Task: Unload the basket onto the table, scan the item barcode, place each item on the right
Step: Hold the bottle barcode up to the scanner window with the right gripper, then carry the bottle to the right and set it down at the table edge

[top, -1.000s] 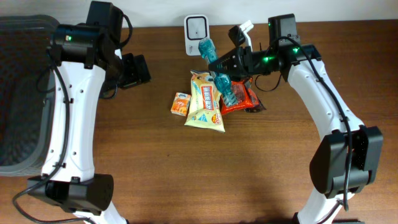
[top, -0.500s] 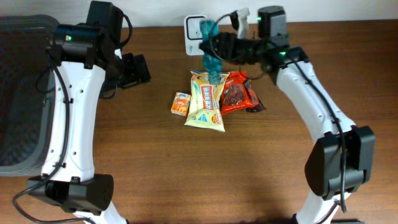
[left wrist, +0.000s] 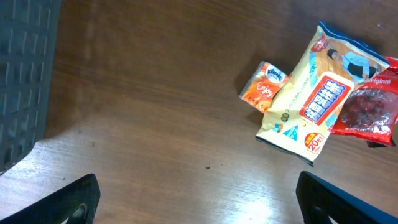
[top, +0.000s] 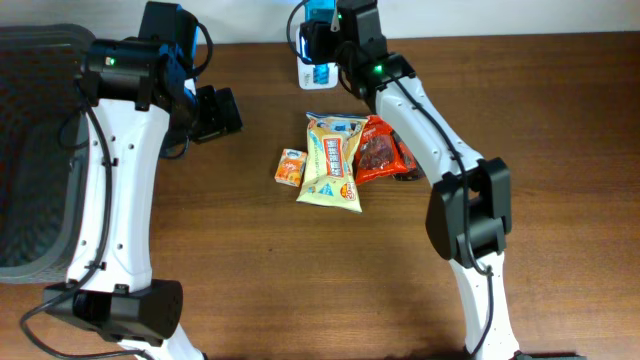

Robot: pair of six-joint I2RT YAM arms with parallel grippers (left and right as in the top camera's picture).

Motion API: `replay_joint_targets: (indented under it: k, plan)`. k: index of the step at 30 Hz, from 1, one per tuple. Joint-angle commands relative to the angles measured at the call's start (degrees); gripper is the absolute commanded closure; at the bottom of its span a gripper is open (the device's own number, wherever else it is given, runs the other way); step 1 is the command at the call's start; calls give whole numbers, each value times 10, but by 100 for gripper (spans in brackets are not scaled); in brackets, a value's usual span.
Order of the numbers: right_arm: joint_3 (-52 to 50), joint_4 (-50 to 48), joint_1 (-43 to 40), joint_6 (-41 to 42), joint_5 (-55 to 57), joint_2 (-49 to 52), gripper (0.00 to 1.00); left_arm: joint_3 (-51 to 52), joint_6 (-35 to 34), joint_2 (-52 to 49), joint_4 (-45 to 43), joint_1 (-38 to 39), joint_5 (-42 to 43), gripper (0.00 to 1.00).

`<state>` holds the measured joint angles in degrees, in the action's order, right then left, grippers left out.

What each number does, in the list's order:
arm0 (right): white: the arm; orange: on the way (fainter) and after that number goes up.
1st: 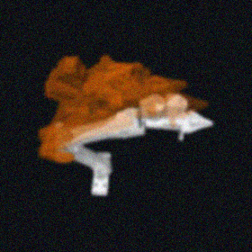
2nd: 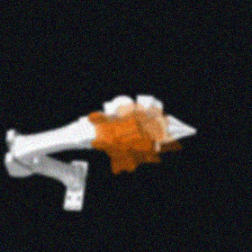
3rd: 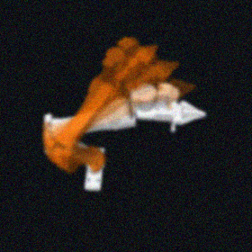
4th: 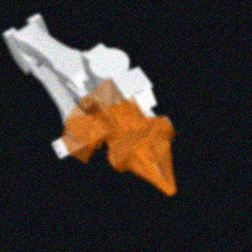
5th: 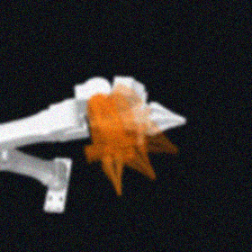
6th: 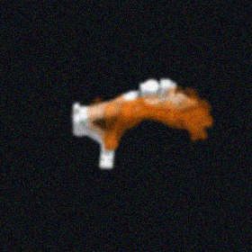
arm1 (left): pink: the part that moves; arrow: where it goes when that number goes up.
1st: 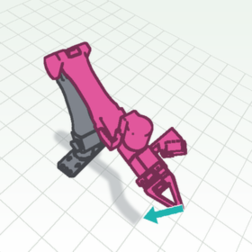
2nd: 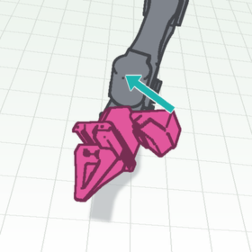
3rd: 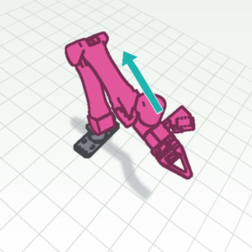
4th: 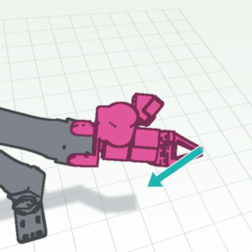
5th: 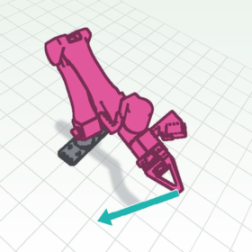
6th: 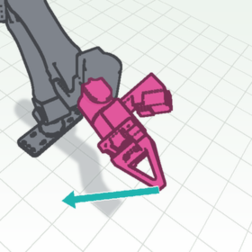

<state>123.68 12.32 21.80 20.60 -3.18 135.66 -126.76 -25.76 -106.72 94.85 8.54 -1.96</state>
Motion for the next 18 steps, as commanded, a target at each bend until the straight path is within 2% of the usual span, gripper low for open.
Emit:
replay_joint_targets:
  k: [1,4,12,13,15,18]
  plan:
    - [22,-42,9,-11,33,20,44,-4,-3,7,0,-1,-2,1]
    - [22,-71,18,-11,91,48,42,-4,-3,7,0,-1,-2,1]
    - [24,-72,18,-7,93,86,41,-4,-3,7,0,-1,-2,1]
    - [35,-56,18,-7,96,79,37,-4,-3,7,0,-1,-2,1]
    - [76,-11,7,-7,119,56,37,-4,-3,7,0,-1,-2,1]
    - [217,136,-56,-2,121,27,37,-4,-3,7,0,-1,-2,1]
